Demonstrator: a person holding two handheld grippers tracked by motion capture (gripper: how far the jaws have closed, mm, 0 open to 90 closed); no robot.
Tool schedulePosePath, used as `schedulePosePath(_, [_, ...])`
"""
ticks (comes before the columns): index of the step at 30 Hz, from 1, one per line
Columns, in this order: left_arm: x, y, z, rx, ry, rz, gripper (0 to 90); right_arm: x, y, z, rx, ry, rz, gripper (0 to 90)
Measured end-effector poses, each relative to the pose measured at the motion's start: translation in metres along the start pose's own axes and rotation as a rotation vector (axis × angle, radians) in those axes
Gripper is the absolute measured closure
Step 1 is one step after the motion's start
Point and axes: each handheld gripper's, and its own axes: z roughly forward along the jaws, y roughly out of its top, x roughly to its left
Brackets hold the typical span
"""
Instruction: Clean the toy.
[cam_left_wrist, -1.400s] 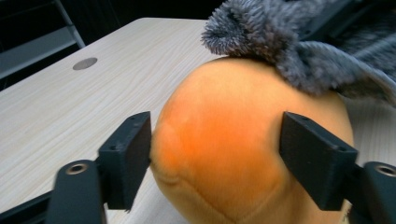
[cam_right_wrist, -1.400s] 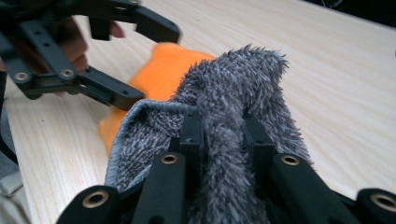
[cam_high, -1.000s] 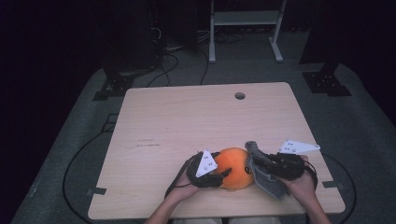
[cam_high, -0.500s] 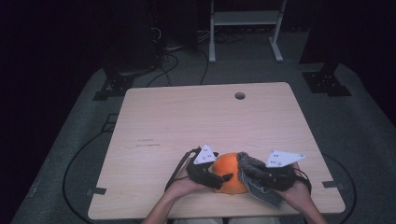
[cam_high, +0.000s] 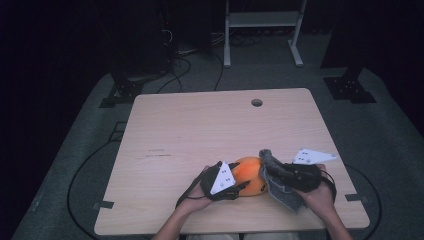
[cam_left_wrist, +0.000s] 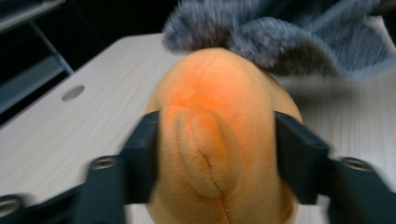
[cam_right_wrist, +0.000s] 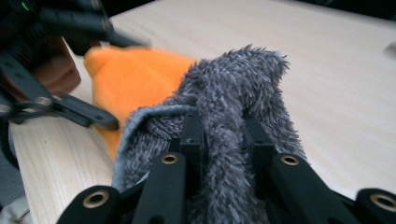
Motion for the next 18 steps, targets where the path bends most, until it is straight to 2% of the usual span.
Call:
schedulePosePath(1, [0.004, 0.0, 0.0, 0.001, -0.017, -0.06, 26.5, 0.0, -0.003, 0.005, 0.004, 0.012, 0.014, 73.7])
schedulePosePath(2, [0.004, 0.0, 0.0, 0.001, -0.017, -0.06, 20.6, 0.003, -0.004, 0.009, 0.008, 0.017, 0.011, 73.8])
schedulePosePath(3, [0.013, 0.001, -0.003, -0.008, -0.03, -0.169, 17.1, 0.01, -0.002, 0.01, 0.01, 0.022, -0.015, 73.7])
schedulePosePath(4, [0.016, 0.0, -0.003, -0.005, -0.048, -0.199, 16.5, 0.014, -0.001, 0.01, 0.006, 0.033, -0.03, 73.7])
schedulePosePath(5, [0.017, -0.002, -0.002, 0.018, -0.058, -0.192, 17.5, 0.021, 0.001, 0.011, 0.003, 0.047, -0.049, 73.7])
schedulePosePath(6, [0.017, -0.002, -0.002, 0.018, -0.058, -0.192, 22.5, 0.024, 0.002, 0.012, 0.006, 0.04, -0.066, 73.7])
schedulePosePath(7, [0.015, -0.005, -0.003, 0.026, -0.063, -0.172, 26.2, 0.024, 0.001, 0.013, 0.011, 0.037, -0.074, 73.7])
schedulePosePath(9, [0.013, -0.007, -0.005, 0.035, -0.06, -0.153, 31.3, 0.019, -0.003, 0.012, 0.009, 0.046, -0.045, 73.6])
schedulePosePath(11, [0.012, -0.008, -0.006, 0.038, -0.062, -0.148, 33.1, 0.009, -0.01, 0.01, 0.032, 0.019, -0.021, 73.6])
schedulePosePath(12, [0.012, -0.008, -0.006, 0.038, -0.062, -0.148, 33.5, 0.009, -0.01, 0.01, 0.032, 0.019, -0.021, 73.6])
schedulePosePath(13, [0.013, -0.009, -0.007, 0.038, -0.073, -0.142, 34.1, -0.003, -0.019, 0.008, 0.067, -0.007, 0.016, 73.6])
schedulePosePath(15, [0.014, -0.01, -0.007, 0.036, -0.078, -0.14, 35.2, -0.01, -0.027, 0.006, 0.099, -0.027, 0.032, 73.7])
schedulePosePath(17, [0.012, -0.01, -0.006, 0.035, -0.084, -0.128, 35.9, -0.01, -0.024, 0.001, 0.061, -0.016, 0.047, 73.7])
schedulePosePath(18, [0.01, -0.01, -0.006, 0.031, -0.09, -0.122, 36.0, -0.009, -0.019, -0.001, 0.022, 0.003, 0.047, 73.7])
